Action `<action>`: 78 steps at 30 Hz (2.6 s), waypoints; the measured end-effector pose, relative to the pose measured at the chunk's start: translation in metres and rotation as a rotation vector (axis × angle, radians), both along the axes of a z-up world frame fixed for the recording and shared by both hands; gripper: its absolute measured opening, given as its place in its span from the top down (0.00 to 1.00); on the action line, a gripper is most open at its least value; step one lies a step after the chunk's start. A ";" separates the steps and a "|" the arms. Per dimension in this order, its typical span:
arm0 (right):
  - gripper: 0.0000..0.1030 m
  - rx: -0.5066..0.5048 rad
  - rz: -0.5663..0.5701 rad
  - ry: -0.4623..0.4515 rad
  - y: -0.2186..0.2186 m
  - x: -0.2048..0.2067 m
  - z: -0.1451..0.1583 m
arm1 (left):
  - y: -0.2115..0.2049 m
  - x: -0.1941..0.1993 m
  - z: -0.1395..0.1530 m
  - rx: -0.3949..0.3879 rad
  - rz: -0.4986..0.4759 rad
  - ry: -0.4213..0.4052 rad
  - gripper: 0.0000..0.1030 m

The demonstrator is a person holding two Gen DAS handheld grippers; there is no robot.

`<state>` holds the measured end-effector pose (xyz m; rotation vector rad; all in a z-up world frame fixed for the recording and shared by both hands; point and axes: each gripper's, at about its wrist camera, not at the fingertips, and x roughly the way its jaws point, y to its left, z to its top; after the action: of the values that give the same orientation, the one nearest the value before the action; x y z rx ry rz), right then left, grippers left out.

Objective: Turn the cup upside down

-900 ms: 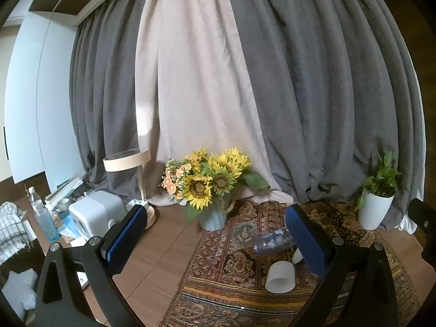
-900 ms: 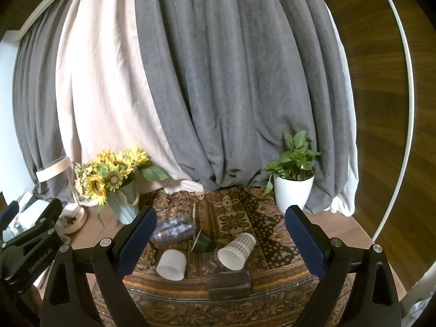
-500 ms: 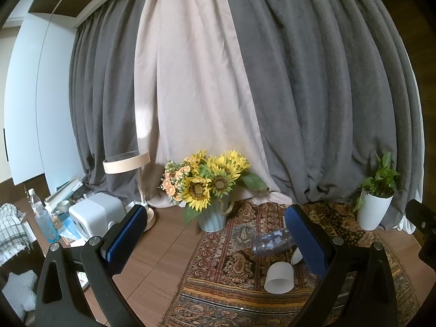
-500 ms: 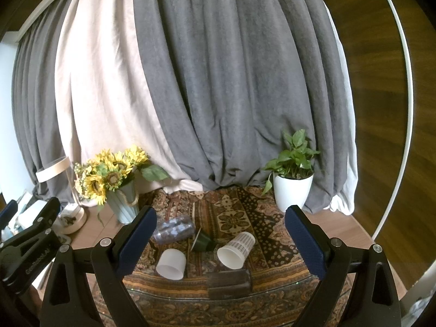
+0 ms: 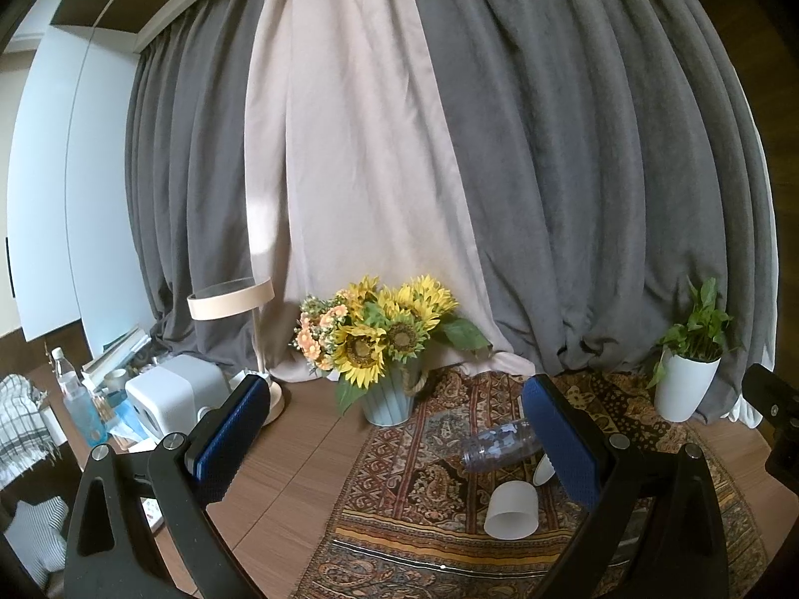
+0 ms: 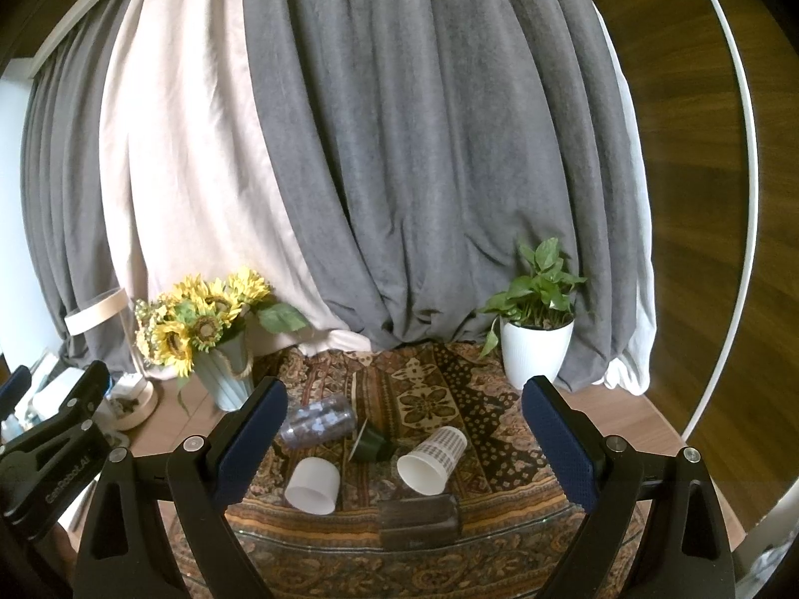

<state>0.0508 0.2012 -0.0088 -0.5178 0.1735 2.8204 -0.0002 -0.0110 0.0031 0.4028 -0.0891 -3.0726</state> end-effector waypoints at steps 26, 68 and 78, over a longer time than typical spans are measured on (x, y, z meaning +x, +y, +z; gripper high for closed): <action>0.08 -0.048 0.043 -0.104 0.005 -0.038 -0.018 | -0.004 -0.031 -0.018 -0.003 -0.003 -0.096 0.00; 0.08 0.473 0.793 -0.997 -0.103 -0.328 -0.137 | -0.007 -0.202 -0.137 0.235 0.452 -0.581 0.00; 0.09 0.662 0.957 -1.188 -0.123 -0.378 -0.185 | -0.007 -0.226 -0.180 0.389 0.606 -0.702 0.00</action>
<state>-0.3272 0.0778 -0.1935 -2.3150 -1.4652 2.3736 -0.2261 -0.0179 -0.1772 1.2370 0.5128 -2.2175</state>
